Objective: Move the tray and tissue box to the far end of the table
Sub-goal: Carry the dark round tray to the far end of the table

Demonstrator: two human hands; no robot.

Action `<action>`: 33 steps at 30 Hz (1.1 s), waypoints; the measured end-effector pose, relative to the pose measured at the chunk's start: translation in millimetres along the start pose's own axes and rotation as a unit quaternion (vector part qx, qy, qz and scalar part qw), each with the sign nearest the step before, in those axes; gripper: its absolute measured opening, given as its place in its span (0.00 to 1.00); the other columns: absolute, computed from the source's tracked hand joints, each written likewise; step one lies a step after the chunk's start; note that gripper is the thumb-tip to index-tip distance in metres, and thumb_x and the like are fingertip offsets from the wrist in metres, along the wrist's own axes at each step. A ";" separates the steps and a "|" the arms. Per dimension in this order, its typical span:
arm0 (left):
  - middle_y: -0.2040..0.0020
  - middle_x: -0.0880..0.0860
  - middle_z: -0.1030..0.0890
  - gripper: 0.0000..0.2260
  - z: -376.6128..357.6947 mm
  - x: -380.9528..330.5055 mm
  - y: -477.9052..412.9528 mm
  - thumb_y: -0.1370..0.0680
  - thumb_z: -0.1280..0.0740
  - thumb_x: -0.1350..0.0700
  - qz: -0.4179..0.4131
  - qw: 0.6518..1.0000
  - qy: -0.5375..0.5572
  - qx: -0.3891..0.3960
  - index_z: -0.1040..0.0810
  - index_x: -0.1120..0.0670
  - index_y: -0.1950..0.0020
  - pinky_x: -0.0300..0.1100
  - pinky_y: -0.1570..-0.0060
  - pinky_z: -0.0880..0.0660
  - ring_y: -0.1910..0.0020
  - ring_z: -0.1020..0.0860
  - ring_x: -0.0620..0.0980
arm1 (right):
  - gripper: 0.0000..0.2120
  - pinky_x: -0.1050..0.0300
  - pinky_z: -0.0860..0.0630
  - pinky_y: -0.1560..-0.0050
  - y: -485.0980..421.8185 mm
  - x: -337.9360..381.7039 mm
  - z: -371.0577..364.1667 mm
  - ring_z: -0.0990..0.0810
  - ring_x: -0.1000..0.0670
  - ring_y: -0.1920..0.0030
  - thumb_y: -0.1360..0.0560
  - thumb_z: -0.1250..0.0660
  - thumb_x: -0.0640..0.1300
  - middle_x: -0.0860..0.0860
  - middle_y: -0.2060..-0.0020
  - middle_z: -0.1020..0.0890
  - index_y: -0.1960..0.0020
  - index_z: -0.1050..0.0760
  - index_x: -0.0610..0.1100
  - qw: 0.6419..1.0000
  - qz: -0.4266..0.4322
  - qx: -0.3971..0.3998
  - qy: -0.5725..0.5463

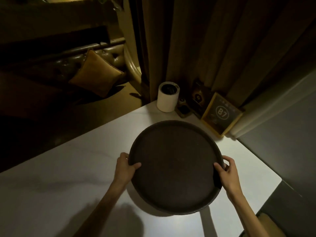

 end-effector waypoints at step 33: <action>0.29 0.64 0.33 0.33 -166.7 49.6 -137.3 0.31 0.38 0.32 -0.174 0.922 -0.330 -0.106 0.31 0.46 0.29 0.68 0.44 0.28 0.36 0.30 0.70 | 0.26 0.38 0.32 0.35 -144.8 -104.2 -75.6 0.30 0.40 0.34 0.26 0.36 0.58 0.50 0.31 0.28 0.29 0.33 0.55 0.911 0.183 -0.052 0.366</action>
Point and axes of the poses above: each hand's wrist, its own y-axis away from the middle knuckle, its own z-axis out of the back of the hand, x = y × z, the point moved 7 cm from there along -y, towards the middle knuckle
